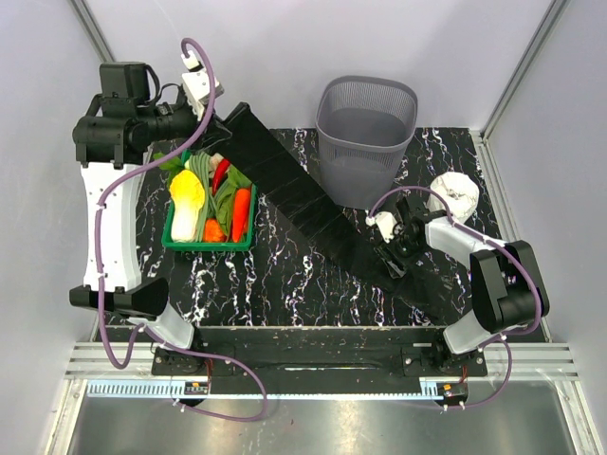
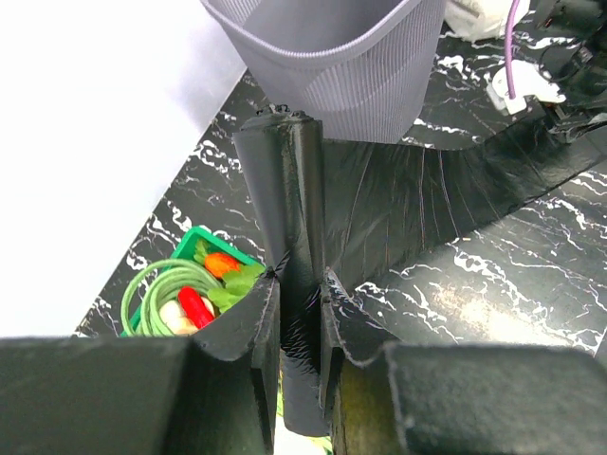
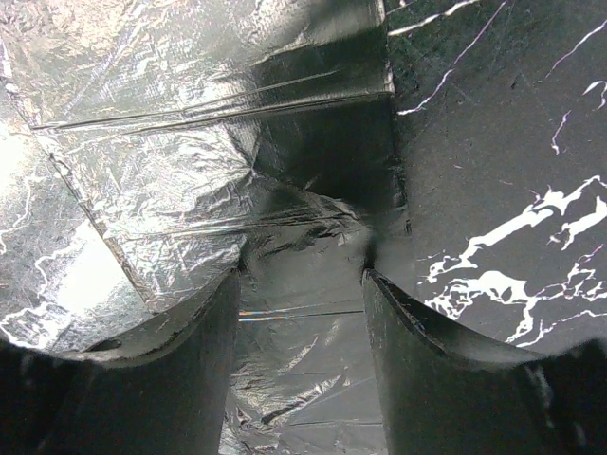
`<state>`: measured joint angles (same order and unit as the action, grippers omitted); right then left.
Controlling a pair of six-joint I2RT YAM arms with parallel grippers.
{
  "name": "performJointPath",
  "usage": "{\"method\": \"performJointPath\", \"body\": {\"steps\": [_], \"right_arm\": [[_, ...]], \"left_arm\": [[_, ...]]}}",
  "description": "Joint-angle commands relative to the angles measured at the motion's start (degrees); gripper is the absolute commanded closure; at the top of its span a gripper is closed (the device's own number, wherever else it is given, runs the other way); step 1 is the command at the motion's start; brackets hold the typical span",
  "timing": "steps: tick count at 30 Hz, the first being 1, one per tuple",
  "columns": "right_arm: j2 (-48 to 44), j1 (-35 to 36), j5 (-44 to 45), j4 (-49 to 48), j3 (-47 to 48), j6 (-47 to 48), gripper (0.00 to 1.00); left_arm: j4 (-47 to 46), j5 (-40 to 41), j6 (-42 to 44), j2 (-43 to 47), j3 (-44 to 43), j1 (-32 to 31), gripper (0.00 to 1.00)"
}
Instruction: Put the trash bags into the trash bin
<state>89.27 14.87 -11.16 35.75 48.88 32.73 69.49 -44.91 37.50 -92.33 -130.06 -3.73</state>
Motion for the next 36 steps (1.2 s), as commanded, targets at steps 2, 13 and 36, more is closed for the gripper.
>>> {"method": "performJointPath", "body": {"steps": [2,13,36], "right_arm": [[1.8,-0.3,-0.1,-1.9,-1.7,0.1,0.41],[3.7,-0.3,2.6,-2.7,-1.8,0.1,0.53],[4.6,-0.3,4.0,-3.1,-1.7,-0.8,0.77]], "left_arm": [[-0.1,-5.9,0.3,2.0,-4.1,0.3,1.00],[2.3,-9.1,0.3,2.1,-8.8,0.6,1.00],[7.3,-13.7,1.3,-1.4,-19.1,3.5,1.00]]}}
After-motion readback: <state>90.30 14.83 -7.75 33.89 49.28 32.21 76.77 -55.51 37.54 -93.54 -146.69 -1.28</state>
